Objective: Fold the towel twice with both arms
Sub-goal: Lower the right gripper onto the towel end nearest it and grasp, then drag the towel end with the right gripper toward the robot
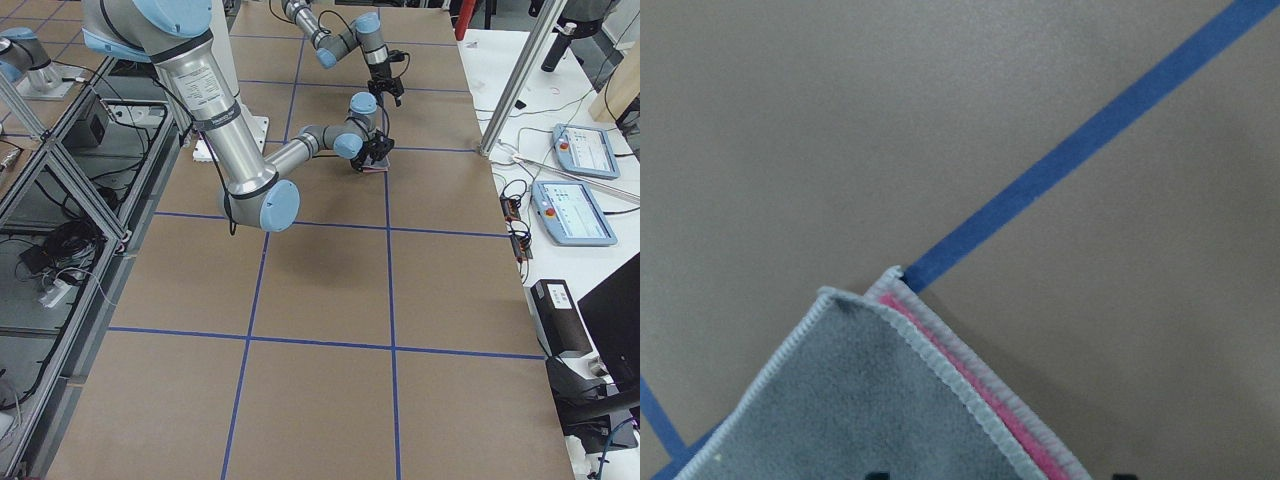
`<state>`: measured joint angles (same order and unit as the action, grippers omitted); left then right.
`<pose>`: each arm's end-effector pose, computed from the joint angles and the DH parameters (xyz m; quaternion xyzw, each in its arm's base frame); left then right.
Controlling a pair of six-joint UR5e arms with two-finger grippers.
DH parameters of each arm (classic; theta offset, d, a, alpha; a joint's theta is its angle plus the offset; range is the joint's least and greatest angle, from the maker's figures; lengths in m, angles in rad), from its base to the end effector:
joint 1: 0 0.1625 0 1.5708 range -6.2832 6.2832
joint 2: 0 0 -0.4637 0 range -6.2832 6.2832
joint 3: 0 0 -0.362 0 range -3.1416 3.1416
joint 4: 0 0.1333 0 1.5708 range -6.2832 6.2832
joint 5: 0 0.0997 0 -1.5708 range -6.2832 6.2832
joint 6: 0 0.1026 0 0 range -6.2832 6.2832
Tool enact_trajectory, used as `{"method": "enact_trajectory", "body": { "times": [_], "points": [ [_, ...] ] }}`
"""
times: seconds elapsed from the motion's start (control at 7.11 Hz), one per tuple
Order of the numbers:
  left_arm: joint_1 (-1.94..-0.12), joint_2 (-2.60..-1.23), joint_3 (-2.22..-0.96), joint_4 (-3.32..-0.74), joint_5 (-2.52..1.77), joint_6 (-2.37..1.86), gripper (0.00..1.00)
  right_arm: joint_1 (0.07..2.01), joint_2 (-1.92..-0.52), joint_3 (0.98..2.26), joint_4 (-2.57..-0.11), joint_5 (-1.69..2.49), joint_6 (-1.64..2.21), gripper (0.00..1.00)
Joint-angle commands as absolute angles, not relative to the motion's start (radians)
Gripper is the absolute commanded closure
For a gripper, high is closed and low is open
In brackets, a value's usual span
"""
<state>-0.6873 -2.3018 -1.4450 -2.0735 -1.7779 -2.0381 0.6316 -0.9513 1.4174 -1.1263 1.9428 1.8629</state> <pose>0.5021 -0.5573 0.2574 -0.0299 0.5297 -0.4161 0.7385 -0.5319 -0.5081 0.3572 -0.0907 -0.4540 0.3205 0.8264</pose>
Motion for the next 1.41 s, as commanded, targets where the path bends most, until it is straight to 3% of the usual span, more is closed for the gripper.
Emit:
{"method": "enact_trajectory", "body": {
  "times": [0.0, 0.56, 0.84, 0.98, 1.27],
  "points": [
    [-0.687, -2.303, -1.445, -2.071, -1.778, -2.037, 0.0, 0.646, -0.954, 1.422, -1.126, 1.94, 1.862, 0.67],
    [-0.686, -2.303, -1.443, -2.071, -1.776, -2.039, 0.0, 0.653, -1.03, 1.535, -1.14, 1.942, 1.864, 0.66],
    [-0.687, -2.303, -1.443, -2.071, -1.776, -2.039, 0.0, 0.634, -1.063, 1.612, -1.169, 1.945, 1.989, 0.79],
    [-0.687, -2.303, -1.443, -2.071, -1.776, -2.039, 0.0, 0.629, -1.058, 1.599, -1.17, 1.939, 1.99, 0.48],
    [-0.686, -2.303, -1.443, -2.071, -1.776, -2.043, 0.0, 0.623, -1.045, 1.559, -1.16, 1.876, 1.99, 0.13]
  ]
}}
